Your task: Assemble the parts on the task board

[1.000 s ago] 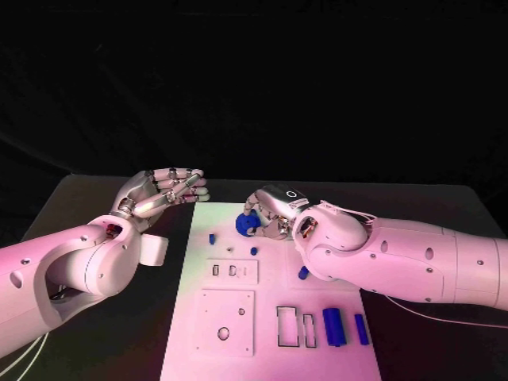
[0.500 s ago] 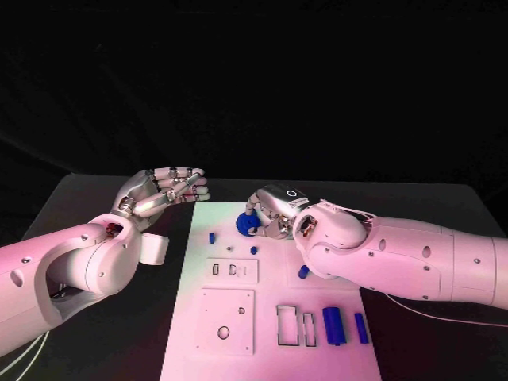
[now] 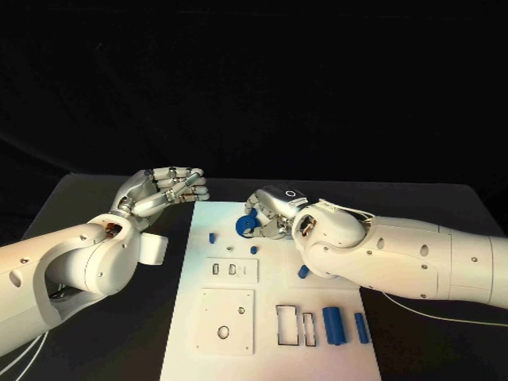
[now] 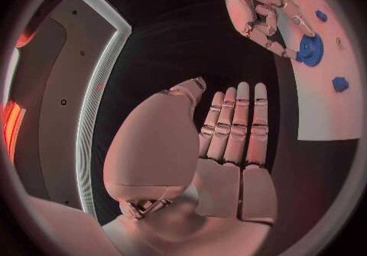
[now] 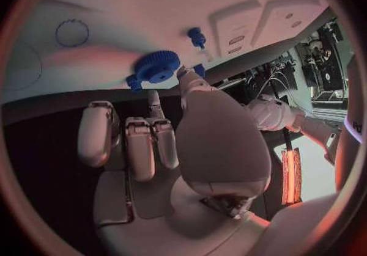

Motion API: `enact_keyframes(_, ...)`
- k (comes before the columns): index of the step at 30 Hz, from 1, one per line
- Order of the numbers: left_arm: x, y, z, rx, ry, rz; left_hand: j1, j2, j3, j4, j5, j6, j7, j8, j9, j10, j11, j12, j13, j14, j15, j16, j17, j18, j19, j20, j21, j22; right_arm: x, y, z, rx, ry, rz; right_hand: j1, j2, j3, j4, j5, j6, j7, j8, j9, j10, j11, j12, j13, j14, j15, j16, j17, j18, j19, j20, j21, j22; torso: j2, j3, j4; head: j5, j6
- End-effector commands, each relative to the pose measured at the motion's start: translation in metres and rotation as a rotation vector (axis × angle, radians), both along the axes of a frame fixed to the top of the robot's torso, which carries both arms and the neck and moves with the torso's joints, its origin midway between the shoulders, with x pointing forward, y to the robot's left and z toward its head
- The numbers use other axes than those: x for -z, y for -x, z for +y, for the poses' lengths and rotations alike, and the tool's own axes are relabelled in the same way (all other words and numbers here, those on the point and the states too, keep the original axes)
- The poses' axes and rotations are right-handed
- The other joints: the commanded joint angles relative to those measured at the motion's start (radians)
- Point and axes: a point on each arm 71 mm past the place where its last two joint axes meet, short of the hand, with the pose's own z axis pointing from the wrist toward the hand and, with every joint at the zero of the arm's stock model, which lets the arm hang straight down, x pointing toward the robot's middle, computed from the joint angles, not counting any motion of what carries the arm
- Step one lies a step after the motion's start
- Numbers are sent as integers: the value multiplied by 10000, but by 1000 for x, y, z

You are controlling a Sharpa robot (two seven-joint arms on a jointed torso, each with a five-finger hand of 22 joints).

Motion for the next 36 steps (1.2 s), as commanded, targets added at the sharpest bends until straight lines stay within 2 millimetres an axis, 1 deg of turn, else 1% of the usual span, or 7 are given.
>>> enact_keyframes(1, -1, 1, -2, 180, 96, -44, 48, -68, 76, -31, -57, -15, 85, -50, -16, 45, 26, -98, 3, -45, 41, -63, 37, 137, 50, 35, -77, -33, 3, 0, 0, -87, 164, 256, -321, 96, -194, 14, -9, -43, 8, -74, -7, 921, 72, -55, 2427, 975, 88, 39, 2202, -83, -13, 71, -46, 25, -4, 0, -10, 23, 11)
enact_keyframes(14, -1, 0, 0, 135, 81, -49, 48, -68, 76, -31, -57, -15, 85, -50, -16, 45, 26, -98, 3, -45, 41, -63, 37, 137, 50, 35, -77, -33, -7, 7, -28, 203, -1061, -115, -508, 244, -282, 9, 8, 82, -27, -45, 25, 982, 46, 35, 2517, 988, 74, 53, 2264, -102, 46, 67, 26, 124, -23, 22, -29, 15, 65)
enact_keyframes(21, 0, -2, 1, 81, 64, -58, 50, -69, 82, -37, -58, -17, 85, -54, -17, 46, 27, -110, 3, -46, 42, -67, 44, 138, 52, 35, -80, -38, -25, 22, -79, 661, -2470, 320, -14, 182, -207, -53, 7, 100, -27, -84, 39, 932, 40, -42, 2443, 953, 61, 16, 2101, -65, -46, 53, -131, 0, -76, 59, -137, -39, 111)
enact_keyframes(28, 1, -3, 0, 100, 78, -51, 53, -70, 87, -42, -58, -14, 81, -54, -17, 52, 25, -114, 4, -45, 42, -70, 48, 138, 53, 35, -82, -41, -29, 26, -137, 871, -3048, 1116, 892, 117, -68, -127, -7, 113, 1, -152, 52, 710, 61, -373, 2136, 855, 66, -99, 1676, 63, -411, 56, -704, -482, -174, 155, -281, -119, 125)
enact_keyframes(33, 2, -5, -1, 125, 92, -35, 53, -70, 87, -42, -58, -14, 81, -54, -17, 52, 25, -114, 4, -45, 42, -70, 48, 138, 53, 35, -82, -41, -24, 26, -166, 741, -2808, 1160, 1226, 91, -13, -185, -10, 126, 11, -175, 54, 715, 68, -365, 2147, 890, 72, -63, 1833, 32, -341, 61, -614, -358, -226, 195, -324, -172, 121)
enact_keyframes(34, 2, -5, -1, 126, 93, -31, 53, -70, 87, -42, -58, -14, 81, -54, -17, 52, 25, -114, 4, -45, 42, -70, 48, 138, 53, 35, -82, -41, -22, 26, -172, 751, -2744, 1198, 1349, 16, 72, -124, 1136, 114, 31, -208, 50, 695, 71, -393, 2124, 886, 74, -67, 1818, 31, -346, 54, -630, -352, -231, 207, -324, -185, 119)
enact_keyframes(36, 3, -5, -1, 124, 91, -24, 53, -70, 87, -42, -58, -14, 81, -54, -17, 52, 25, -114, 4, -45, 42, -70, 48, 138, 53, 35, -82, -41, -18, 26, -179, 789, -2680, 1259, 1362, 4, 76, -124, 1158, 112, 28, -212, 48, 680, 76, -415, 2104, 883, 75, -70, 1806, 34, -352, 55, -641, -361, -238, 215, -328, -193, 110)
